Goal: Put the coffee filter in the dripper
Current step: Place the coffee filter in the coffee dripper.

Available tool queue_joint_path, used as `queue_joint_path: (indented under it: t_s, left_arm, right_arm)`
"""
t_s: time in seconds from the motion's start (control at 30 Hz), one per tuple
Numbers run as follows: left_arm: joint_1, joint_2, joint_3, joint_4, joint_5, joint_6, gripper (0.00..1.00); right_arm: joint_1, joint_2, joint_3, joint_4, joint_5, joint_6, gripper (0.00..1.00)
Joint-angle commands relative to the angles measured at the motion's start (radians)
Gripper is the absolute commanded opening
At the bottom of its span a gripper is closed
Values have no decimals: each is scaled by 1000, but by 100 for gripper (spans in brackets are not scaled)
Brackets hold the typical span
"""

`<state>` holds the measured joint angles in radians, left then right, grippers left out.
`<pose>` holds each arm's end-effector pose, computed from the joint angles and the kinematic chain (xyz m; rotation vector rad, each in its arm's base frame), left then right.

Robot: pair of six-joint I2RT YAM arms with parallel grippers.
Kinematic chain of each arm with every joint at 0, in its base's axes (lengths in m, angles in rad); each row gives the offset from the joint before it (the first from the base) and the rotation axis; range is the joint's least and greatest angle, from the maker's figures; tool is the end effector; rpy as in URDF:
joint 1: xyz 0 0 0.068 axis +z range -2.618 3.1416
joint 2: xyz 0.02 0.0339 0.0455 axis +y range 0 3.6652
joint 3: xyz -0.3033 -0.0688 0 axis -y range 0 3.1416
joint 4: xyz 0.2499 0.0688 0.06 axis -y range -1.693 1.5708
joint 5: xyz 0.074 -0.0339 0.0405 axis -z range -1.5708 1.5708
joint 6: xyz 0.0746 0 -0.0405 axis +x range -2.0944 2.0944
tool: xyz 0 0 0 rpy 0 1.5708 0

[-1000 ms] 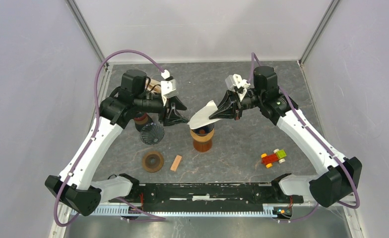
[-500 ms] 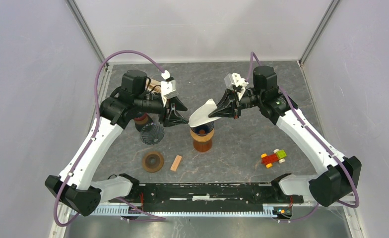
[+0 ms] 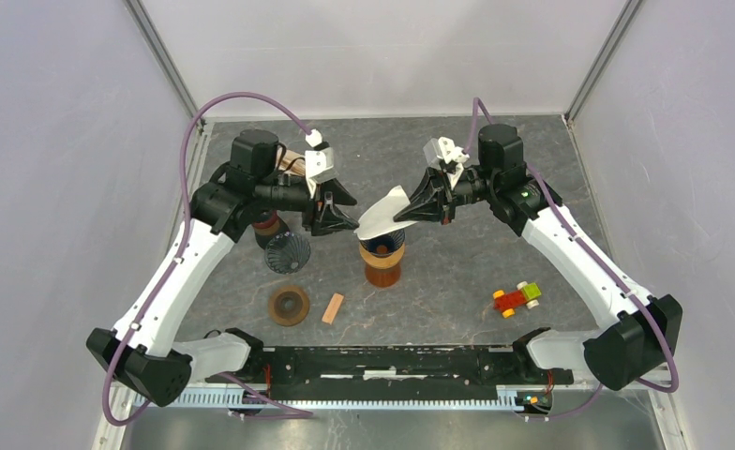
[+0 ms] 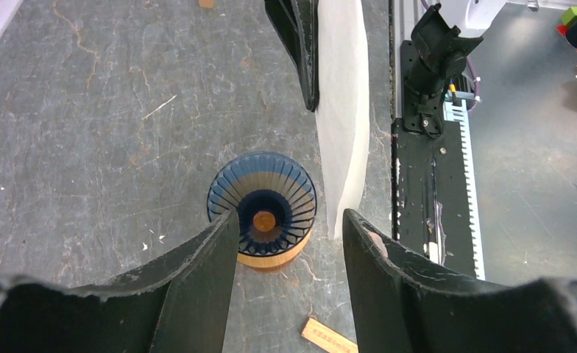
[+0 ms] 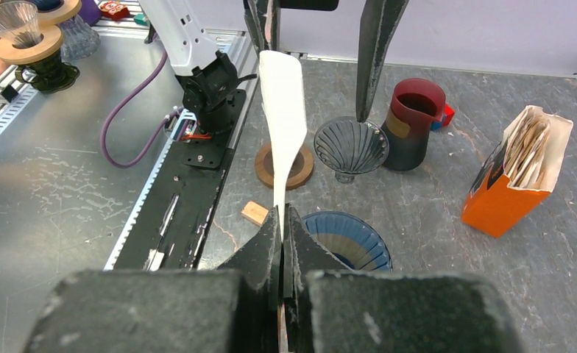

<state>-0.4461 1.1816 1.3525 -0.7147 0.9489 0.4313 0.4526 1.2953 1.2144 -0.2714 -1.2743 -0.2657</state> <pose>0.1917 -0.1589 0.4350 1.3256 1.5096 -0.9991 0.2218 0.1872 0.4119 -1.3844 1.2512 1.3297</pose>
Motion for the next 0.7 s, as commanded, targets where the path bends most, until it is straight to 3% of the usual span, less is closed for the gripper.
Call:
queue_joint_path:
  t_s: [0.0, 0.27, 0.67]
  left_arm:
    - [-12, 19, 33, 75, 39, -47, 61]
    - [-27, 38, 36, 146, 68, -121, 60]
    - [-44, 71, -24, 365, 140, -323, 42]
  right_arm:
    - [3, -2, 4, 55, -2, 29, 0]
    - [4, 5, -4, 66, -4, 36, 0]
    - [6, 3, -22, 103, -15, 62, 0]
